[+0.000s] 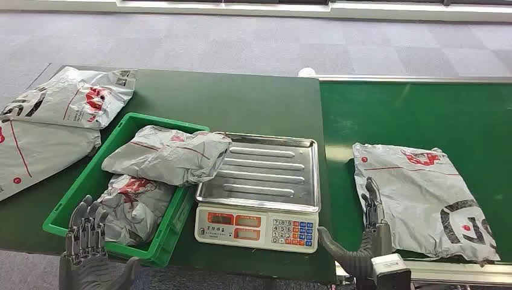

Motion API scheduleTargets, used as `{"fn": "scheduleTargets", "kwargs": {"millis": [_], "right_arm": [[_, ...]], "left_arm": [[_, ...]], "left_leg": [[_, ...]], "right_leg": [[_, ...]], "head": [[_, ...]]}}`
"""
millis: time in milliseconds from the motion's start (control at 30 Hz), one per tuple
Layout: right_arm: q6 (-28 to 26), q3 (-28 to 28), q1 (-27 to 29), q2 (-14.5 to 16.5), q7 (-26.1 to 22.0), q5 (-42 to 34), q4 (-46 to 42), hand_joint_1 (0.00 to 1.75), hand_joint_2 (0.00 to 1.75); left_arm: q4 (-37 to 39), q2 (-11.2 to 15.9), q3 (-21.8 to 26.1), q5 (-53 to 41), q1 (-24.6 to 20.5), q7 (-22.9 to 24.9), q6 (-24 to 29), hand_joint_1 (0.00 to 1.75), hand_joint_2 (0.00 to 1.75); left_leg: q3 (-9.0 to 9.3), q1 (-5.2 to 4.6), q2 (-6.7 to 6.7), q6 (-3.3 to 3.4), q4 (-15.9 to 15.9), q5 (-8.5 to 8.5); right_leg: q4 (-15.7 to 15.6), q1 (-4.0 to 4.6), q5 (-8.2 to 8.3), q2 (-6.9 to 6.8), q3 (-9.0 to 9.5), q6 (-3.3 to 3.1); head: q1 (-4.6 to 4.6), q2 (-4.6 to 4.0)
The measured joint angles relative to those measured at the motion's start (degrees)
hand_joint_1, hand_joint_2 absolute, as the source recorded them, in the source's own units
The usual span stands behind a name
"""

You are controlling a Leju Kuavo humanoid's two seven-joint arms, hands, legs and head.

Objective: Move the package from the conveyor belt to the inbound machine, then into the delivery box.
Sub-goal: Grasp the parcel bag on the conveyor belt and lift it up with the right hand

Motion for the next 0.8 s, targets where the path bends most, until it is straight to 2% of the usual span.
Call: {"fn": "scheduleTargets", "kwargs": {"millis": [100,200,300,433,500,600,700,800], "right_arm": [[-1.88,-1.64,-2.27,-0.37,4.93,9.62,0.08,0.00,1.75],[0.93,-5.64,-8.37,-1.88,13.16,20.27,2.40,0.00,1.75],[5.13,-11.15,-18.98,-5.76,19.88,25.92,11.66,0.00,1.75],[6.33,-16.55,-33.18,-10.82,24.32,29.09,28.48,0.00,1.75],[6.15,-18.03,-37.80,-12.42,25.97,30.55,35.32,0.00,1.75],[6.08,-19.19,-41.37,-13.68,26.59,31.11,41.86,0.00,1.75],[6.98,-19.93,-42.62,-14.16,27.71,31.84,45.08,0.00,1.75],[10.22,-20.82,-43.18,-14.23,30.35,32.83,47.53,0.00,1.75]], "left_arm": [[-0.19,0.00,0.01,0.09,-0.29,0.20,-0.37,0.00,1.75],[-0.39,0.00,0.05,0.16,-0.65,0.77,-1.90,0.00,1.75],[-0.33,0.01,0.25,0.16,-1.45,1.24,-3.72,0.00,1.75],[0.01,0.09,0.73,0.33,-2.32,1.60,-4.20,0.00,1.75],[0.13,0.14,0.89,0.48,-2.51,1.70,-4.21,0.00,1.75],[0.14,0.20,0.97,0.51,-2.55,1.74,-4.31,0.00,1.75],[0.14,0.22,1.05,0.51,-2.59,1.86,-4.86,0.00,1.75],[0.14,0.23,1.35,0.51,-2.60,2.14,-5.61,0.00,1.75]], "left_leg": [[0.01,0.00,0.02,0.00,0.00,0.01],[-0.16,-0.01,0.10,0.02,0.01,0.02],[-0.15,-0.07,0.20,0.17,0.05,0.15],[-0.15,-0.17,0.05,0.29,0.11,0.47],[-0.20,-0.18,-0.09,0.29,0.12,0.53],[-0.26,-0.17,-0.20,0.25,0.11,0.55],[-0.31,-0.16,-0.25,0.23,0.08,0.55],[-0.33,-0.13,-0.25,0.22,0.06,0.54]], "right_leg": [[0.00,0.00,0.03,0.03,0.00,-0.01],[0.00,-0.02,0.09,0.11,0.05,0.01],[-0.02,-0.09,0.27,0.18,0.04,0.19],[-0.02,-0.18,0.61,0.09,-0.14,0.32],[-0.02,-0.17,0.65,-0.03,-0.15,0.33],[-0.01,-0.14,0.62,-0.11,-0.20,0.30],[0.00,-0.10,0.56,-0.13,-0.23,0.25],[0.00,-0.09,0.52,-0.14,-0.26,0.22]], "head": [[0.01,0.00],[0.01,0.00],[0.00,0.00],[0.01,0.00],[0.01,0.00],[0.01,0.00],[0.02,0.00],[0.02,0.00]]}}
